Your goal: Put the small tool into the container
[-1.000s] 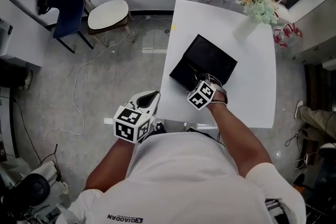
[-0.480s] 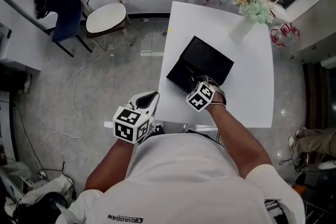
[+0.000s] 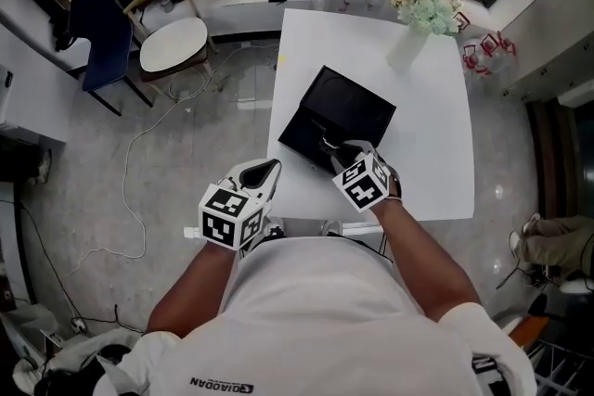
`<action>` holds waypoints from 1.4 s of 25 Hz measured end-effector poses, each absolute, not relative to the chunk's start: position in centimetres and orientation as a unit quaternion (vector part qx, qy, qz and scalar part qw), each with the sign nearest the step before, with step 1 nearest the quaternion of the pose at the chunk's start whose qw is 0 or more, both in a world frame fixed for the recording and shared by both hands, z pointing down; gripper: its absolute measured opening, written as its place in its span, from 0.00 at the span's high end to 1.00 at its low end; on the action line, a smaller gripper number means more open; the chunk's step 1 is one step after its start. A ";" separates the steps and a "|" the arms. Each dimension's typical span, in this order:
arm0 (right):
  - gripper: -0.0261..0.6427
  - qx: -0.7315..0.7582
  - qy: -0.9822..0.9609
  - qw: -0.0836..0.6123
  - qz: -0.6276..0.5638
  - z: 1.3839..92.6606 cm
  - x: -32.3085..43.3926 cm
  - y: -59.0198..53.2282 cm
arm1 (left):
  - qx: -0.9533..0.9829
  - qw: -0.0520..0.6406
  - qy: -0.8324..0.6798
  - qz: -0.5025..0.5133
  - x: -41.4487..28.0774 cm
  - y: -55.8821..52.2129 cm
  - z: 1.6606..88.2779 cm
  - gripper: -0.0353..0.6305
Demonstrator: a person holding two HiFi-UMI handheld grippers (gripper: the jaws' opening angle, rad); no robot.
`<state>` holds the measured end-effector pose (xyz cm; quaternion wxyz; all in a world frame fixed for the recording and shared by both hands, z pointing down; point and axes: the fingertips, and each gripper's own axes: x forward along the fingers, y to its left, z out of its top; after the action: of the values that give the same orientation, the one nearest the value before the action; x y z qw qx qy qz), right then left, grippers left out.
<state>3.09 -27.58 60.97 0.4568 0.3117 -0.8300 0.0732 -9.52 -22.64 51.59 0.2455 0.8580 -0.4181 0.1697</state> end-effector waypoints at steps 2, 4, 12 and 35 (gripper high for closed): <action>0.76 0.321 -0.839 0.430 0.089 59.4 3.5 -27.1 | 0.863 0.240 -0.411 0.171 -8.6 -22.8 51.4 0.93; 0.76 0.334 -0.848 0.397 0.111 57.9 4.1 -26.6 | 0.867 0.235 -0.405 0.171 -7.9 -22.9 51.0 0.93; 0.80 0.376 -0.874 0.248 0.184 51.1 6.6 -24.8 | 0.886 0.212 -0.380 0.161 -4.9 -23.3 49.0 0.93; 0.95 0.432 -0.873 0.054 0.219 43.5 11.6 -21.6 | 0.912 0.181 -0.346 0.123 -1.0 -22.9 43.7 0.93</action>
<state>11.59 -21.58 43.54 0.0540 0.4323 -0.8731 0.2186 -1.00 -22.94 43.66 0.1809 0.9123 -0.3461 0.1233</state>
